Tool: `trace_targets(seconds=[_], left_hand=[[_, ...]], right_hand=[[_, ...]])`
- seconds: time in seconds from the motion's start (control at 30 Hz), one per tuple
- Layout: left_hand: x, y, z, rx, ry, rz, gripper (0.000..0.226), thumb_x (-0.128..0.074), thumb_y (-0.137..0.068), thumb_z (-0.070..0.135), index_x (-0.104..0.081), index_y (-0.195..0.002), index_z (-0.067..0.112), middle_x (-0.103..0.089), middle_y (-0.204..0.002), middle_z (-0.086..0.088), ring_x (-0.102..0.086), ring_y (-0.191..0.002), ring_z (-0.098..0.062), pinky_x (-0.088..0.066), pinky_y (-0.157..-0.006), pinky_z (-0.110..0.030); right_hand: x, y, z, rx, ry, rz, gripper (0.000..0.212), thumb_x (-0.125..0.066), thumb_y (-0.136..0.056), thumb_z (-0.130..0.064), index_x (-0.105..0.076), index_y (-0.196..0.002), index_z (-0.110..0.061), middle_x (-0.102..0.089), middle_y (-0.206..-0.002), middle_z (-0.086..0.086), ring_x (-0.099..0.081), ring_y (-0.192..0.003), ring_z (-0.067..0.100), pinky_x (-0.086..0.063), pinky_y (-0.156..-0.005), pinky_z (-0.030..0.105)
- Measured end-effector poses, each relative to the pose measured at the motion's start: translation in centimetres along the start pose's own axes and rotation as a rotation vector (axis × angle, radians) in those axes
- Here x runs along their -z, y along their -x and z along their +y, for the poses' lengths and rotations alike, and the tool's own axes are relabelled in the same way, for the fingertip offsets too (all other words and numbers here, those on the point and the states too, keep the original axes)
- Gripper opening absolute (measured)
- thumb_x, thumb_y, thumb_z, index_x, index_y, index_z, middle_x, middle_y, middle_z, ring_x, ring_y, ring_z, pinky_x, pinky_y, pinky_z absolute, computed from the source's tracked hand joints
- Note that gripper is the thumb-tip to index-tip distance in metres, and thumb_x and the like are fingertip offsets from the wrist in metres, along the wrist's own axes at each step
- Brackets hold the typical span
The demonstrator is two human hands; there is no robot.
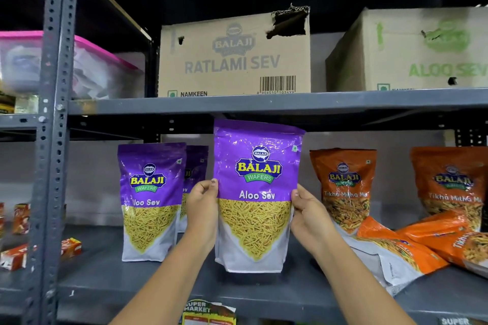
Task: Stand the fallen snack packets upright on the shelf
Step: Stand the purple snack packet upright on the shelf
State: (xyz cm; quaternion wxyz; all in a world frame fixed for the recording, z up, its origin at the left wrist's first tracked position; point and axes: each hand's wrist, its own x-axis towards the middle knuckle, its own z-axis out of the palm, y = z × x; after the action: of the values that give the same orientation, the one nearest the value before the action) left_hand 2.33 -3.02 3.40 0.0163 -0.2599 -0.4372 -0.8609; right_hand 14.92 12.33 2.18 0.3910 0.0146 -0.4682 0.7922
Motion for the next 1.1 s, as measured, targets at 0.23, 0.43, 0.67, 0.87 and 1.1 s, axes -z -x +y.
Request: trace_targets(seconds=[0.23, 0.43, 0.67, 0.87, 1.1], left_hand=[[0.4, -1.1, -0.1, -0.050, -0.016, 0.060, 0.018, -0.052, -0.099, 0.014, -0.061, -0.084, 0.013, -0.065, -0.082, -0.005, -0.056, -0.074, -0.017, -0.047, -0.072, -0.031], [1.1, -3.4, -2.8, -0.054, -0.098, 0.136, 0.016, -0.053, -0.098, 0.014, -0.061, -0.084, 0.014, -0.060, -0.078, 0.006, -0.053, -0.073, -0.008, -0.047, -0.061, -0.014], [2.0, -6.0, -6.9, 0.031, -0.226, 0.143, 0.017, -0.054, -0.098, 0.022, -0.064, -0.092, 0.009, -0.063, -0.082, 0.000, -0.056, -0.082, -0.019, -0.042, -0.074, -0.028], [0.7, -3.8, -6.8, -0.067, -0.281, 0.248, 0.026, -0.052, -0.096, 0.012, -0.058, -0.120, 0.002, -0.065, -0.108, -0.009, -0.061, -0.094, -0.014, -0.043, -0.074, -0.016], [-7.5, 4.9, -7.5, -0.557, -0.333, -0.091, 0.029, -0.053, -0.089, 0.017, -0.056, -0.117, 0.025, -0.063, -0.117, 0.016, -0.058, -0.104, 0.004, -0.044, -0.092, -0.020]], right_hand=[[-1.4, -0.6, 0.4, -0.009, 0.054, 0.032, 0.036, -0.039, -0.103, -0.007, -0.057, -0.133, 0.001, -0.060, -0.136, 0.027, -0.053, -0.130, 0.042, -0.038, -0.110, 0.057], [-2.4, -2.3, 1.6, -0.044, 0.131, 0.121, 0.035, -0.040, -0.102, -0.003, -0.057, -0.132, 0.004, -0.060, -0.133, 0.029, -0.056, -0.126, 0.044, -0.043, -0.107, 0.055], [-1.6, -3.8, 4.2, -0.091, 0.200, 0.212, 0.034, -0.042, -0.102, -0.003, -0.057, -0.130, 0.005, -0.060, -0.133, 0.030, -0.059, -0.121, 0.042, -0.043, -0.108, 0.055], [-0.9, -2.4, 2.3, -0.048, 0.340, 0.255, 0.035, -0.046, -0.101, -0.010, -0.059, -0.134, -0.010, -0.066, -0.132, 0.015, -0.060, -0.104, 0.023, -0.044, -0.083, 0.036], [6.8, 4.7, -8.2, 0.271, 0.394, 0.633, 0.030, -0.058, -0.094, -0.009, -0.068, -0.122, -0.011, -0.069, -0.125, 0.009, -0.064, -0.114, 0.021, -0.048, -0.102, 0.036]])
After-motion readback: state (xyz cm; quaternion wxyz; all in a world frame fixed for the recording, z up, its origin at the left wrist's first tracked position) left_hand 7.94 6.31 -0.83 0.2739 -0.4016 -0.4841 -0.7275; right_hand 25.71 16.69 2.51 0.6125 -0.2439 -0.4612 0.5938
